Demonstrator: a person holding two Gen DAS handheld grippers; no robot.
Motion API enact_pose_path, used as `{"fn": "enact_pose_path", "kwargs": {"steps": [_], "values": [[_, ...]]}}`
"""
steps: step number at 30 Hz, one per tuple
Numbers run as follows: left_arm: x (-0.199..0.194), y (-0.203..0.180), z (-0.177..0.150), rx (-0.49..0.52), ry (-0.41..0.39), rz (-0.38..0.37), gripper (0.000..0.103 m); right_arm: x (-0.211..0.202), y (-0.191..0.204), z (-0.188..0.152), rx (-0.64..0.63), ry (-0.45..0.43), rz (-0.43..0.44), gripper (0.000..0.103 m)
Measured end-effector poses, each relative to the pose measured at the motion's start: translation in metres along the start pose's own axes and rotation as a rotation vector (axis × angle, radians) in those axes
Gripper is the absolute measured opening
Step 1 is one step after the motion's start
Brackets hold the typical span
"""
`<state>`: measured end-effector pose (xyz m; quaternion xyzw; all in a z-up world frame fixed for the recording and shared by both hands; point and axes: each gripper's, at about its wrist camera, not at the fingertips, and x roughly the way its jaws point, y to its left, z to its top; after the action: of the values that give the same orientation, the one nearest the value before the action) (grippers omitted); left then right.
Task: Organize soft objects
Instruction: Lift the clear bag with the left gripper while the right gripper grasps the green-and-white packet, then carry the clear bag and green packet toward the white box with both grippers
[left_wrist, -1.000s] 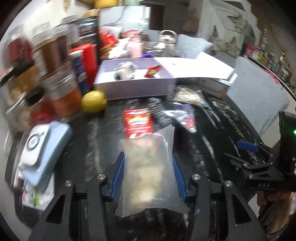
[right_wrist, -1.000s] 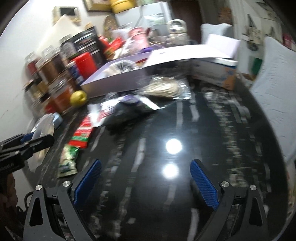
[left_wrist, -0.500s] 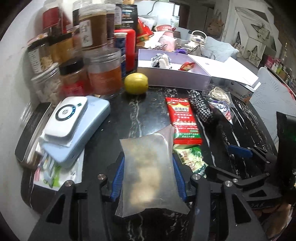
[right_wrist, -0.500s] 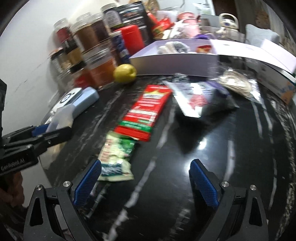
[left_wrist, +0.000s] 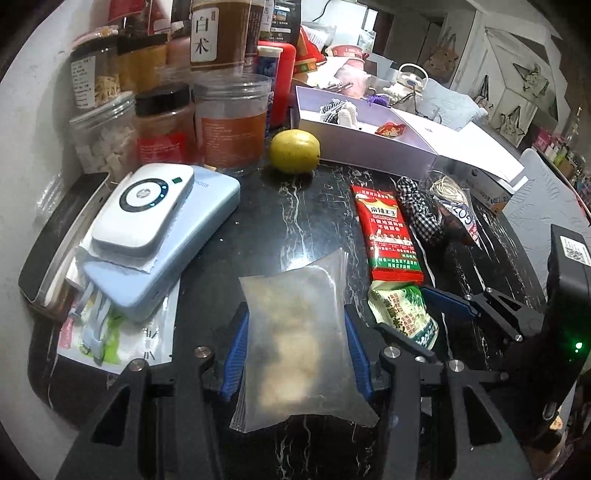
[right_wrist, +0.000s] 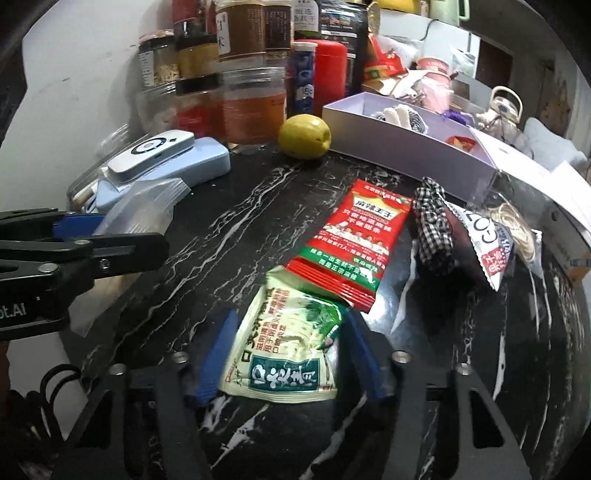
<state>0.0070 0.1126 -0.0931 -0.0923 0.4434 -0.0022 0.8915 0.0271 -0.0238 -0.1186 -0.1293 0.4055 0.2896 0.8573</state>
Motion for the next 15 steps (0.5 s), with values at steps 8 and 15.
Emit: {"fn": "enact_pose_path", "kwargs": {"steps": [8, 15], "values": [[0.006, 0.000, -0.002, -0.011, 0.024, -0.033, 0.048, -0.003, -0.014, -0.003, 0.020, -0.015, 0.005, 0.038], [0.004, -0.011, -0.001, 0.002, 0.015, -0.048, 0.048, -0.009, -0.030, -0.006, 0.096, -0.018, 0.079, 0.036]]}}
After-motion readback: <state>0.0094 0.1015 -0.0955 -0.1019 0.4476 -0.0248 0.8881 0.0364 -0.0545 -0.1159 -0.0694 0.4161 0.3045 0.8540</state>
